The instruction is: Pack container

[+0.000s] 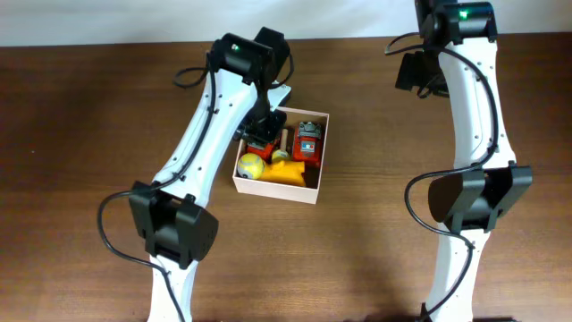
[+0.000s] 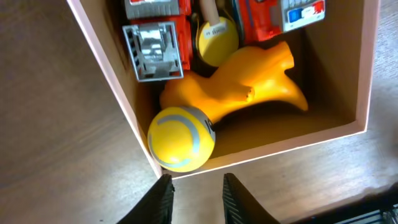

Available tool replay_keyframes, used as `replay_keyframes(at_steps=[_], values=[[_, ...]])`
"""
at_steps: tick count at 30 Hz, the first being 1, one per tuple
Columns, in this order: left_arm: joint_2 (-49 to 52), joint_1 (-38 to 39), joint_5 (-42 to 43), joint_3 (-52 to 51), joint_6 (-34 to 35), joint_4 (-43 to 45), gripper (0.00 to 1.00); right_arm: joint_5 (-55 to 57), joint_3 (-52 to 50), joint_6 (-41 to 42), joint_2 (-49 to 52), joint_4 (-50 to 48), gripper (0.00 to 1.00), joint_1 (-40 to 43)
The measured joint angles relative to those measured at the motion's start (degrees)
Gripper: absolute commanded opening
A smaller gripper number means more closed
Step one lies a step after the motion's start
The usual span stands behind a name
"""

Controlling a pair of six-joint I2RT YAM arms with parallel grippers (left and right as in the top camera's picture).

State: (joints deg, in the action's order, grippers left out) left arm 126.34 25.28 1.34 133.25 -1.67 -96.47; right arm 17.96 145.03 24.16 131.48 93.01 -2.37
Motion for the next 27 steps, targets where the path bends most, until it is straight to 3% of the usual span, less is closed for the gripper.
replay_keyframes(at_steps=[10, 27], values=[[0.0, 0.0, 0.0, -11.1, 0.6, 2.0, 0.31, 0.0, 0.0, 0.0, 0.0, 0.0, 0.99, 0.0], [0.0, 0.1, 0.0, -17.3, 0.7, 8.3, 0.33, 0.0, 0.0, 0.0, 0.0, 0.0, 0.99, 0.0]])
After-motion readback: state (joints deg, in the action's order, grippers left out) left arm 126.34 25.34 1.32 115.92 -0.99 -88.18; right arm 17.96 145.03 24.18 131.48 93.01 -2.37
